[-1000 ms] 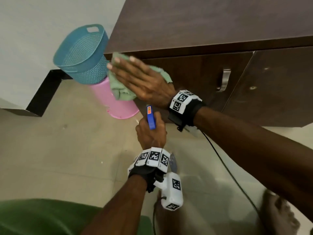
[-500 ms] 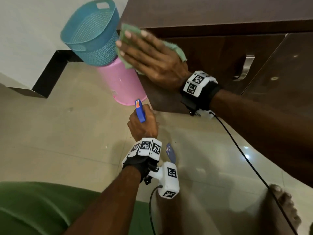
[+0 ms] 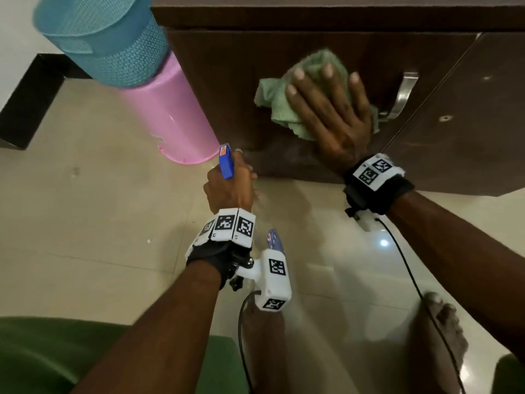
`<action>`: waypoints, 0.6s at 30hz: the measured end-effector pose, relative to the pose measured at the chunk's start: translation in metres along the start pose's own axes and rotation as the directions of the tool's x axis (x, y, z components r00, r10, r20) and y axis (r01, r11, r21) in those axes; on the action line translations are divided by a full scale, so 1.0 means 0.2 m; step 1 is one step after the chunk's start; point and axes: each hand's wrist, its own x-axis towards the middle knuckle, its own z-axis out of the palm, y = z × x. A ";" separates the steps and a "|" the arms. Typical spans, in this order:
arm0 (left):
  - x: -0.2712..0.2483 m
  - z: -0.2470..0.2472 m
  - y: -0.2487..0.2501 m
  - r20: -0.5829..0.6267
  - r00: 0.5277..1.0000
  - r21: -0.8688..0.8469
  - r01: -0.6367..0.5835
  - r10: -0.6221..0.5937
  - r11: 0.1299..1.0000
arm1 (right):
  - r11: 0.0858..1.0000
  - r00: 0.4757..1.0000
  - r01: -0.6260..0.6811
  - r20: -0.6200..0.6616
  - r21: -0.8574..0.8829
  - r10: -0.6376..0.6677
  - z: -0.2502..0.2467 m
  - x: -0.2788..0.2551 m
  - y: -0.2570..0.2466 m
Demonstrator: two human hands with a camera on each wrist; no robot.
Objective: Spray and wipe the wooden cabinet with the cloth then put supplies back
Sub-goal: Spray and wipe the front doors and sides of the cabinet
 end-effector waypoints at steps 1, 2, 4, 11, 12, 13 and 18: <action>0.01 0.01 0.00 -0.016 1.000 -0.018 0.012 -0.012 1.000 | 0.998 0.997 0.062 0.041 0.011 -0.062 0.03 -0.06 -0.03; 0.01 0.01 0.01 -0.026 0.999 -0.028 0.024 -0.025 0.999 | 0.982 0.979 0.182 0.090 0.042 -0.185 0.08 -0.14 -0.06; 0.03 0.02 -0.02 -0.042 0.998 -0.034 0.041 -0.042 0.999 | 0.903 0.877 0.395 0.222 0.169 -0.426 0.17 -0.24 -0.09; 0.06 0.00 -0.11 -0.112 0.987 -0.055 0.108 -0.114 0.993 | 0.905 0.947 0.309 -0.003 0.292 -0.322 0.33 0.18 -0.37; 0.05 0.00 -0.10 -0.101 0.988 -0.045 0.109 -0.113 0.993 | 0.909 0.954 0.287 -0.001 0.302 -0.301 0.34 0.22 -0.40; 0.04 0.00 -0.10 -0.094 0.989 -0.039 0.113 -0.116 0.993 | 0.905 0.944 0.300 0.041 0.301 -0.326 0.35 0.21 -0.42; 0.07 0.01 -0.11 -0.149 0.977 -0.044 0.144 -0.149 0.989 | 0.787 0.641 0.452 0.461 0.421 -0.614 0.45 -0.20 -0.40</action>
